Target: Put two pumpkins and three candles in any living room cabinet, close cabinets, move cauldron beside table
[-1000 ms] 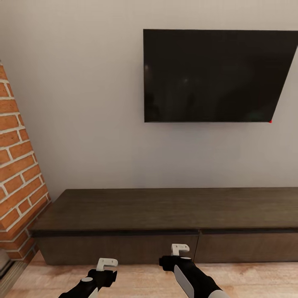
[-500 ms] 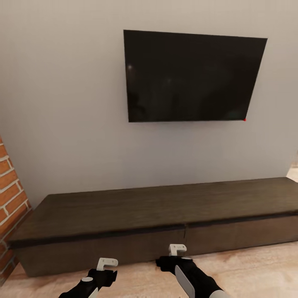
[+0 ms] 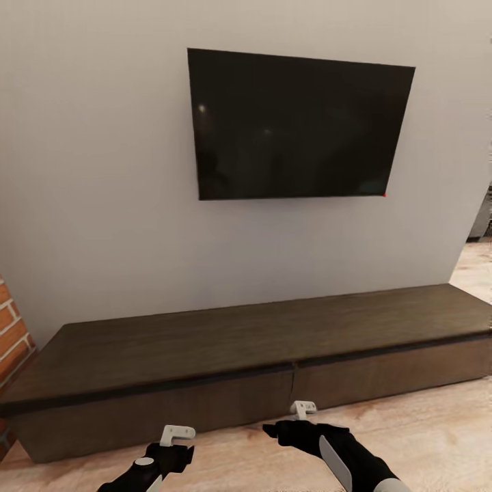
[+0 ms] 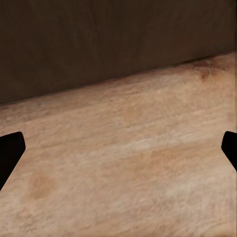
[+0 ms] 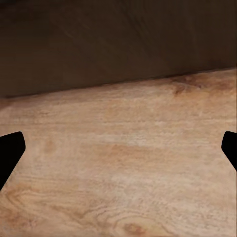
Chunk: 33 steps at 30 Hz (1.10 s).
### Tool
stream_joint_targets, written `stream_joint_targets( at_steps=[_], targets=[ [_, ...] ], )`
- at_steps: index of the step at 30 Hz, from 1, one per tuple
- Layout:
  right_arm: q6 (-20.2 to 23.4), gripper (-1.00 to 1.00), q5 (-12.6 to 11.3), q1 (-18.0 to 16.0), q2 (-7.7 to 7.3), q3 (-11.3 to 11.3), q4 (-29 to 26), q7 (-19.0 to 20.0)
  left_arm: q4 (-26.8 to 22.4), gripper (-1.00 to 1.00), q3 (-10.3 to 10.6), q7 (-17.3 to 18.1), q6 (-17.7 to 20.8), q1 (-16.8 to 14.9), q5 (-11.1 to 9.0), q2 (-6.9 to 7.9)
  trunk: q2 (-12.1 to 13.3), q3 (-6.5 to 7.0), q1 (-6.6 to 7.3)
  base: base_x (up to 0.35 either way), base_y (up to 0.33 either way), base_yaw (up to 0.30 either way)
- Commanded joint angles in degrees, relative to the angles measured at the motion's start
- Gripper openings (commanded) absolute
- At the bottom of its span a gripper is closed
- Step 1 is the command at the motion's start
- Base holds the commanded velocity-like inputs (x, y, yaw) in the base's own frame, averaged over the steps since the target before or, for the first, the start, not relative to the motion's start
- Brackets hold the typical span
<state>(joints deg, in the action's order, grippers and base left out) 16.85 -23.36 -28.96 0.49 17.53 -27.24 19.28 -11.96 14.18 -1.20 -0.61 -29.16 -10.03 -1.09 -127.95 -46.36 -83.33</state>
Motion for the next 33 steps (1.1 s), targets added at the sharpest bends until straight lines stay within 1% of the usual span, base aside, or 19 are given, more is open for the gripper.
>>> stream_joint_targets(
  at_steps=[1,3,8,17,25,33],
  targets=[
    [0.23,1.00,-0.37,-0.02,-0.14,-0.13,-0.01,0.52,0.00,1.00,0.48,-0.16,-0.07,-0.03,-0.57,-0.01,-0.02,-0.10,0.01,-0.002,0.000,-0.168],
    [0.17,1.00,-0.32,0.01,-0.35,-0.64,0.06,1.42,0.00,1.00,0.49,-0.23,-0.08,-0.02,-0.55,-0.07,-0.02,-0.19,0.01,-0.002,0.000,-0.196],
    [0.09,1.00,-0.17,0.03,-0.52,-1.07,0.23,2.09,0.00,1.00,0.50,-0.28,-0.09,-0.02,-0.52,-0.12,-0.02,-0.35,0.01,-0.001,0.000,-0.244],
    [-2.39,1.00,0.02,0.04,-0.88,-1.23,0.42,2.25,0.00,1.00,0.50,-0.42,-0.09,-0.02,-0.36,-0.14,3.58,1.22,1.99,0.000,0.000,-0.273],
    [-2.71,1.00,-0.01,0.04,-1.36,-1.26,0.43,2.25,0.00,1.00,0.58,-0.41,-0.09,-0.02,-0.25,-0.17,6.79,2.66,3.75,0.000,0.000,-0.277],
    [-2.87,1.00,-0.01,0.07,-1.40,-1.22,0.43,2.25,0.00,1.00,0.59,-0.46,-0.09,-0.03,-0.19,-0.22,10.00,4.09,5.50,0.000,0.000,-0.277]
  ],
)
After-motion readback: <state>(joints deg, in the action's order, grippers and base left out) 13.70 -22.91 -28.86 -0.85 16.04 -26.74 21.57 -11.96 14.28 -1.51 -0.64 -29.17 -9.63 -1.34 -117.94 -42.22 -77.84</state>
